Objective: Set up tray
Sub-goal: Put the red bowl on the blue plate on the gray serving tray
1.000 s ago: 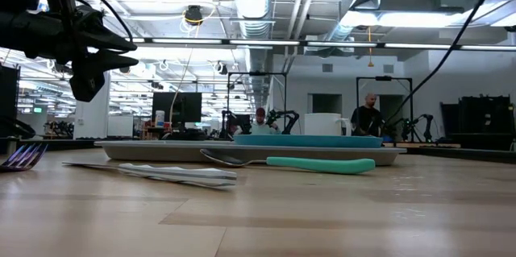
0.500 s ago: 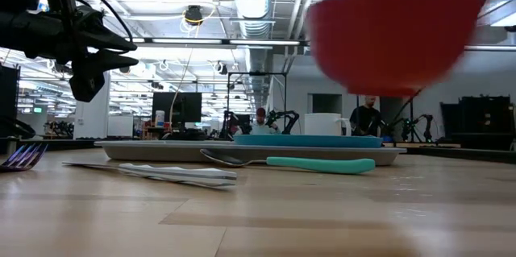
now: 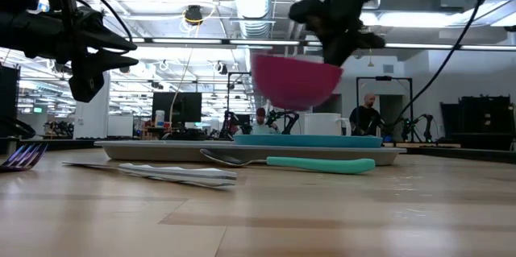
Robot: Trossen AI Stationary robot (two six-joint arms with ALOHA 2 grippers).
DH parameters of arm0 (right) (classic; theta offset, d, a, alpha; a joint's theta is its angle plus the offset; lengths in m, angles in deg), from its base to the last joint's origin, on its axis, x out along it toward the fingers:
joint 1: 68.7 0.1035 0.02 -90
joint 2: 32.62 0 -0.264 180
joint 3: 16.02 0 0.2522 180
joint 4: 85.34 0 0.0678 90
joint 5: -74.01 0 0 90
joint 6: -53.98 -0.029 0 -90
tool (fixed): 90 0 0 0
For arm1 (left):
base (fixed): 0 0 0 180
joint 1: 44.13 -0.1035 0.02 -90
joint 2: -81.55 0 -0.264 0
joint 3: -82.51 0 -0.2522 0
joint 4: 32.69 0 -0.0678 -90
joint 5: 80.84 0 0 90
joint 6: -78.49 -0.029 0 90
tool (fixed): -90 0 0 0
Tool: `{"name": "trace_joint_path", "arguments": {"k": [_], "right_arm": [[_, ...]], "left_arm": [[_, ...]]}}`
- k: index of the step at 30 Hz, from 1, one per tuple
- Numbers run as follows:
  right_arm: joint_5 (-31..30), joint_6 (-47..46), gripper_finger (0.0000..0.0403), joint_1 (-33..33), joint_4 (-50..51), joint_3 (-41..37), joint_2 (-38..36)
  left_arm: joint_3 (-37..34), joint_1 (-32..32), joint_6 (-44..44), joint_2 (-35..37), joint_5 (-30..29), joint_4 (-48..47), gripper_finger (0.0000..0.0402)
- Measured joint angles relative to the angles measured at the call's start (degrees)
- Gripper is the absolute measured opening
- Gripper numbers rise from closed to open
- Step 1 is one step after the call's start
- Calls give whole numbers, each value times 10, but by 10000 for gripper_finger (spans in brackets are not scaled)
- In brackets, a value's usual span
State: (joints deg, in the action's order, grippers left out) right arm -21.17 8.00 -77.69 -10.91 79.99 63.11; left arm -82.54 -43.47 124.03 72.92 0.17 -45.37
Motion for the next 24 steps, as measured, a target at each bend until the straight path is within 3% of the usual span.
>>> {"name": "trace_joint_path", "arguments": {"k": [9,16,24], "right_arm": [[47,69,2,-75,6,0,57],[73,99,2,-80,-1,0,114],[77,106,6,-94,-3,2,128]], "left_arm": [[0,0,3,-3,-2,0,95],[0,0,9,-15,-3,0,95],[0,0,9,-15,-3,0,96]]}}
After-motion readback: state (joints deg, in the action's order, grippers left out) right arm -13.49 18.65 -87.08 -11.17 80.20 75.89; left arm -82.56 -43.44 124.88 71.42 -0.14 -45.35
